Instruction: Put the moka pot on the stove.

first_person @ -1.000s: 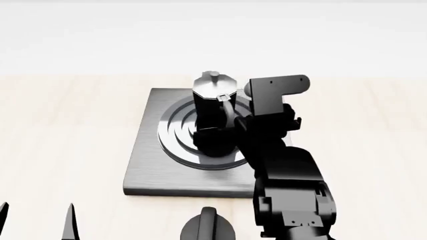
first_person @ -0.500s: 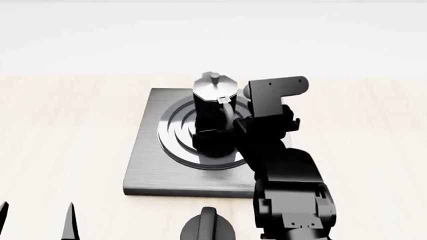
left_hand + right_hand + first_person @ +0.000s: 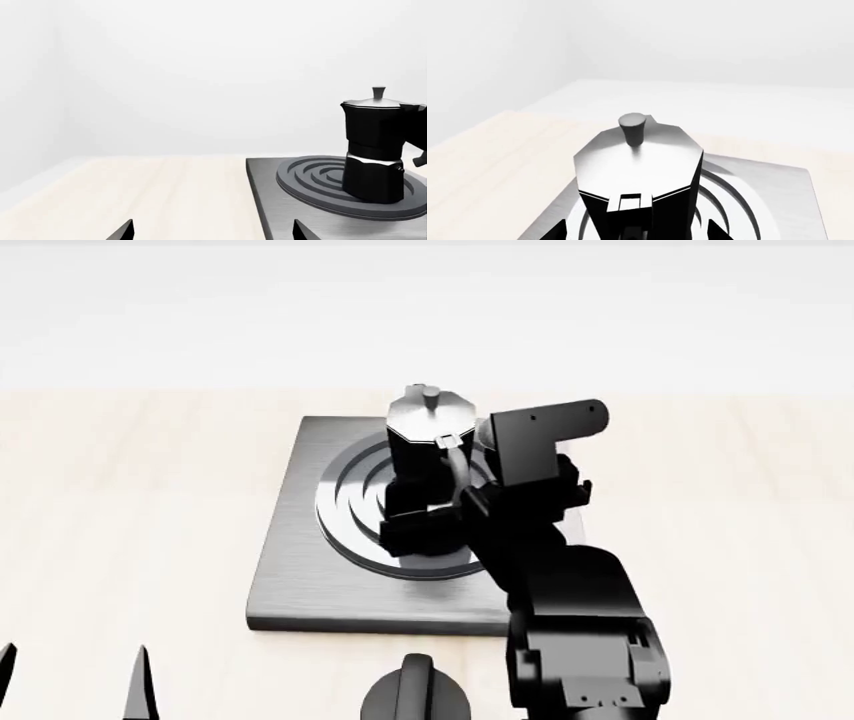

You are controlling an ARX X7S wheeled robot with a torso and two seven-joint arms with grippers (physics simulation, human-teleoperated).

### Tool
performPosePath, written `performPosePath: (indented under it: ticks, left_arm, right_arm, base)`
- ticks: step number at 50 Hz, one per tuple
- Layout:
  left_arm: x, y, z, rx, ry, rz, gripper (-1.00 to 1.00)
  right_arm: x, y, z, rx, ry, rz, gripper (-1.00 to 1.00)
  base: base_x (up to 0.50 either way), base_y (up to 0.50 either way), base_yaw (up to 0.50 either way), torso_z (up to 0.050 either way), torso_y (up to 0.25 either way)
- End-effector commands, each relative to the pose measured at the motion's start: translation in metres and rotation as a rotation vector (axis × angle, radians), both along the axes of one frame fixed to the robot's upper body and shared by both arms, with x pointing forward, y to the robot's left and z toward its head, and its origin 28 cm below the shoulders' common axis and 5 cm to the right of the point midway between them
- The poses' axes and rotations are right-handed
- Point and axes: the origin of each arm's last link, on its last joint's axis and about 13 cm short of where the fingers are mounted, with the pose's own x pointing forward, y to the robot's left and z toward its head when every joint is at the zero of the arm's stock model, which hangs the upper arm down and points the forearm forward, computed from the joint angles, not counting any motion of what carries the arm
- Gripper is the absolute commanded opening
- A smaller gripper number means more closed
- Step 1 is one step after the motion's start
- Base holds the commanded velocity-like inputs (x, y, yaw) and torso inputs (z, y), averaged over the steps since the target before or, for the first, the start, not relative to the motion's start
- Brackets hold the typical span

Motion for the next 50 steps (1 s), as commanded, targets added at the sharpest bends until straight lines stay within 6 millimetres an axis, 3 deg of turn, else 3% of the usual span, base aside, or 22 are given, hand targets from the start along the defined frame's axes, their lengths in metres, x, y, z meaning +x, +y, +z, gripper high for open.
performPosePath:
  ticks: [1,19,36,50]
  left_arm:
    - [0.000,0.000,0.000,0.001,-0.001,-0.002,1.00]
    - [-0.001,-0.001,0.002,0.002,-0.007,-0.006,1.00]
    - [0.000,-0.002,0.002,0.003,-0.006,-0.011,1.00]
    - [0.002,-0.002,0.003,0.003,-0.008,-0.012,1.00]
  right_arm:
    - [0.000,-0.002,-0.002,0.001,-0.019,0.010,1.00]
    - [-0.002,-0.003,-0.007,0.022,-0.094,0.068,1.00]
    - [-0.008,-0.014,-0.019,0.059,-0.126,0.016,1.00]
    - [-0.026,-0.015,-0.008,0.066,-0.182,0.022,1.00]
  base:
    - [0.00,0.00,0.00,0.000,0.000]
    - [0.00,0.00,0.00,0.000,0.000]
    - [0.00,0.00,0.00,0.000,0.000]
    - [0.00,0.00,0.00,0.000,0.000]
